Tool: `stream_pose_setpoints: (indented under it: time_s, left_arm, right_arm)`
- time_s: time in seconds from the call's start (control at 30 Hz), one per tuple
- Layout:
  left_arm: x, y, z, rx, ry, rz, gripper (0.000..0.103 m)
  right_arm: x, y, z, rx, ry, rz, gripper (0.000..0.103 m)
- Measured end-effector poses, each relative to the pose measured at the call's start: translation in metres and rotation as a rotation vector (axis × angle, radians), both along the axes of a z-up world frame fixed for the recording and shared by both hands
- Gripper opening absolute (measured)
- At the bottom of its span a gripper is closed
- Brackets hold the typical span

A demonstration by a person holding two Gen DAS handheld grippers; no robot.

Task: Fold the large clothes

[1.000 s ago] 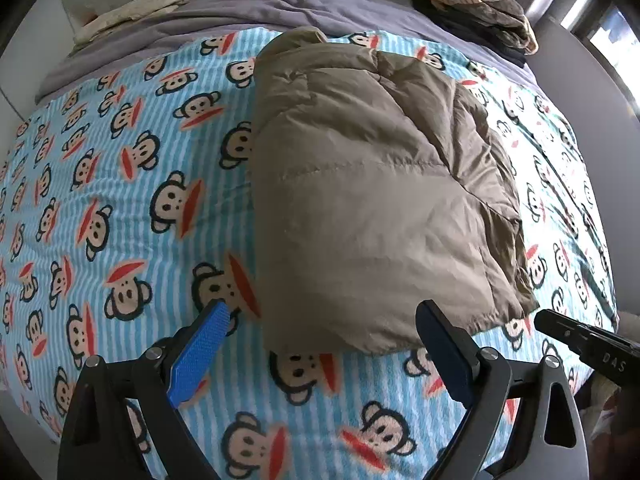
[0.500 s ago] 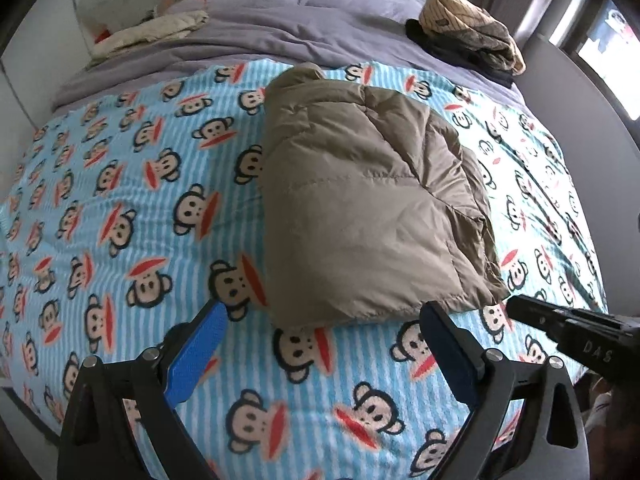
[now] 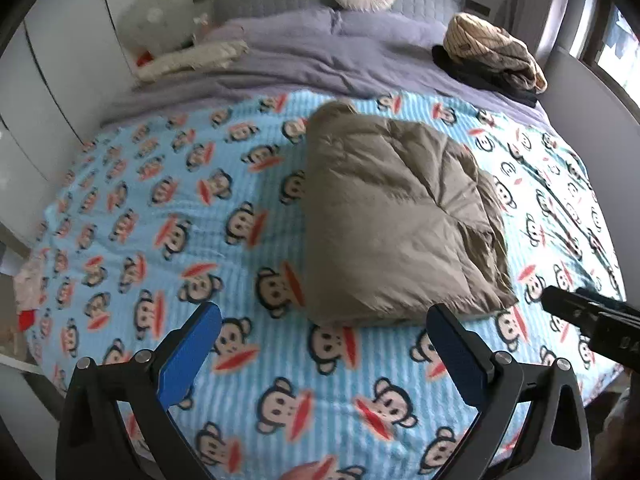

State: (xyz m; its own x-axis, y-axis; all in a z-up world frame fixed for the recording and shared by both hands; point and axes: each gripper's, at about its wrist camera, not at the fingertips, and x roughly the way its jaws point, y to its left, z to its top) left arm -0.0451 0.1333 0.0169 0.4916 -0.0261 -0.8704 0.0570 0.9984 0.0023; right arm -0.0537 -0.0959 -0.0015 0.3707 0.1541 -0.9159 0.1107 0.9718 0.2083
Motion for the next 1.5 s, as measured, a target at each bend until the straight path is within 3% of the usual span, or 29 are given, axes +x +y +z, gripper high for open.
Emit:
stream_pose_setpoints:
  time_s: [0.13,0.2,0.4,0.8,1.5]
  left_arm:
    - [-0.002,0.006,0.012,0.010,-0.026,0.023,0.103]
    - [-0.003,0.009,0.016,0.013,-0.029,0.034,0.103]
    - [-0.008,0.009,0.029,0.021,-0.061,0.053,0.103]
    - [-0.010,0.005,0.042,0.003,-0.081,0.035,0.103]
    - [-0.003,0.008,0.038,0.014,-0.069,0.048,0.103]
  right_arm:
    - [-0.005,0.006,0.020,-0.064,-0.076,-0.005,0.086]
    - [-0.008,0.009,0.030,-0.083,-0.116,-0.010,0.103]
    - [-0.014,0.015,0.046,-0.111,-0.188,-0.038,0.103]
    - [-0.013,0.018,0.055,-0.155,-0.182,-0.042,0.103]
    - [-0.013,0.021,0.055,-0.158,-0.178,-0.049,0.103]
